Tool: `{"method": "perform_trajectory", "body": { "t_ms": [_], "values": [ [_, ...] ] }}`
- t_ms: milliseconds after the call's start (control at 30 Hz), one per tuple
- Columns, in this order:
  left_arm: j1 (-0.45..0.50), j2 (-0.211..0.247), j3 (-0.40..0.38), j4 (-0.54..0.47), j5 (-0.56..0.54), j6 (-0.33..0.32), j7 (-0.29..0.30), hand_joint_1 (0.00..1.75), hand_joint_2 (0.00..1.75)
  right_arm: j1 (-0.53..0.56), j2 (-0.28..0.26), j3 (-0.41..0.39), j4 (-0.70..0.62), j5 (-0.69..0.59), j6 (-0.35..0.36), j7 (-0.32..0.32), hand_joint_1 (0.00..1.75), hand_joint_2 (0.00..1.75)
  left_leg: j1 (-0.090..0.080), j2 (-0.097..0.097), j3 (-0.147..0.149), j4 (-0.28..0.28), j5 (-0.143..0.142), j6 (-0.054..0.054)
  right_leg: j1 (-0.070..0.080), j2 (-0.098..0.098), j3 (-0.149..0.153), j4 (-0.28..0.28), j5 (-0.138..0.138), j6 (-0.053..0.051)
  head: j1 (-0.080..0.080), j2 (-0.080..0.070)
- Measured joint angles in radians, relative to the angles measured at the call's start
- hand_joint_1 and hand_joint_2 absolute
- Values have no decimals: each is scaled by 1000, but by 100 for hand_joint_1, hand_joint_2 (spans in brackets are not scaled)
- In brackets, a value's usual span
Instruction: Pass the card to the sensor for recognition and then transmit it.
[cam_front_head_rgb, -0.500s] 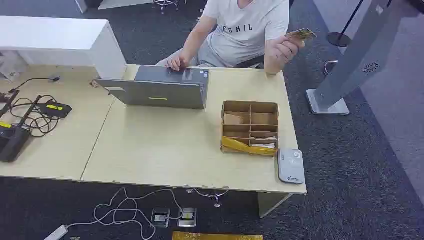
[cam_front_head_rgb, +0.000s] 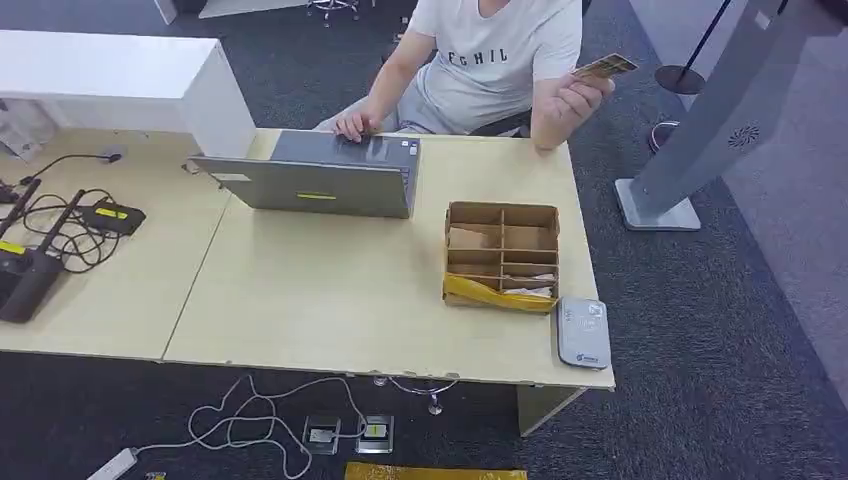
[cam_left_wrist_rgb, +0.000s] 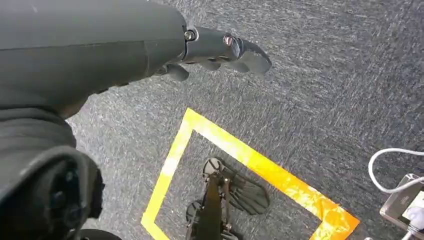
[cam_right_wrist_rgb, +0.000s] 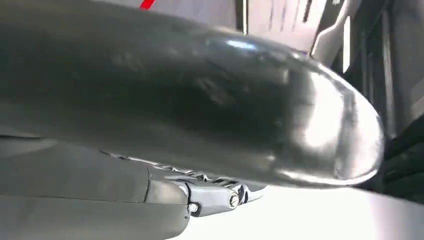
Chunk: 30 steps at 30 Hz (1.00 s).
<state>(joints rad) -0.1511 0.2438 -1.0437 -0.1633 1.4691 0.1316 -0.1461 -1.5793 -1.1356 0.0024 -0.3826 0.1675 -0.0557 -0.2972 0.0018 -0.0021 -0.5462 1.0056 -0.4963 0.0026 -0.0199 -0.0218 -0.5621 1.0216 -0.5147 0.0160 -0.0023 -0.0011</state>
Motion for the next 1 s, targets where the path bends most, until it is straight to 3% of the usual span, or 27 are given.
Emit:
{"method": "perform_trajectory", "body": {
  "t_ms": [133, 400, 533, 567, 767, 1000],
  "values": [
    [0, 0, 0, 0, -3, -3, 0, 0, 0, -54, 25, 119, -21, 0, 3, -2, 0, 0, 0, 0, 0, 0, 0, 0, 0, 0, 0, 0, 0, 0, -1, 0],
    [0, -3, 0, 0, -11, -11, -2, 0, 0, -126, 54, 281, -52, 6, 2, 13, 0, 0, 0, 0, -1, 0, 0, 0, 0, 1, -1, 0, 0, 0, 0, 0],
    [1, -3, -1, 0, -20, -24, -12, 0, 0, -140, 69, 362, -77, 31, 67, 12, 0, 0, 0, 4, 0, 0, 0, 0, 0, 4, -1, 0, 0, 0, -1, 0],
    [1, -3, -1, 0, -21, -28, -13, 0, 0, -141, 75, 392, -84, 46, 100, 13, 0, 175, 0, 5, 1, 0, 0, 0, 0, 5, -1, 0, 1, 1, -1, 0],
    [1, -3, -2, 0, -24, -37, -19, 0, 0, -133, 107, 514, -122, 75, 158, 21, 0, 175, 1, 4, 0, 0, 1, 0, 1, 5, -1, 0, 1, 2, 0, 0],
    [0, -3, -2, 0, -27, -41, -24, 0, 0, -52, 148, 635, -214, 93, 211, 57, 0, 175, 1, 5, 1, 0, 1, 0, 1, 6, -1, 0, 2, 2, 0, 0]
  ]
}}
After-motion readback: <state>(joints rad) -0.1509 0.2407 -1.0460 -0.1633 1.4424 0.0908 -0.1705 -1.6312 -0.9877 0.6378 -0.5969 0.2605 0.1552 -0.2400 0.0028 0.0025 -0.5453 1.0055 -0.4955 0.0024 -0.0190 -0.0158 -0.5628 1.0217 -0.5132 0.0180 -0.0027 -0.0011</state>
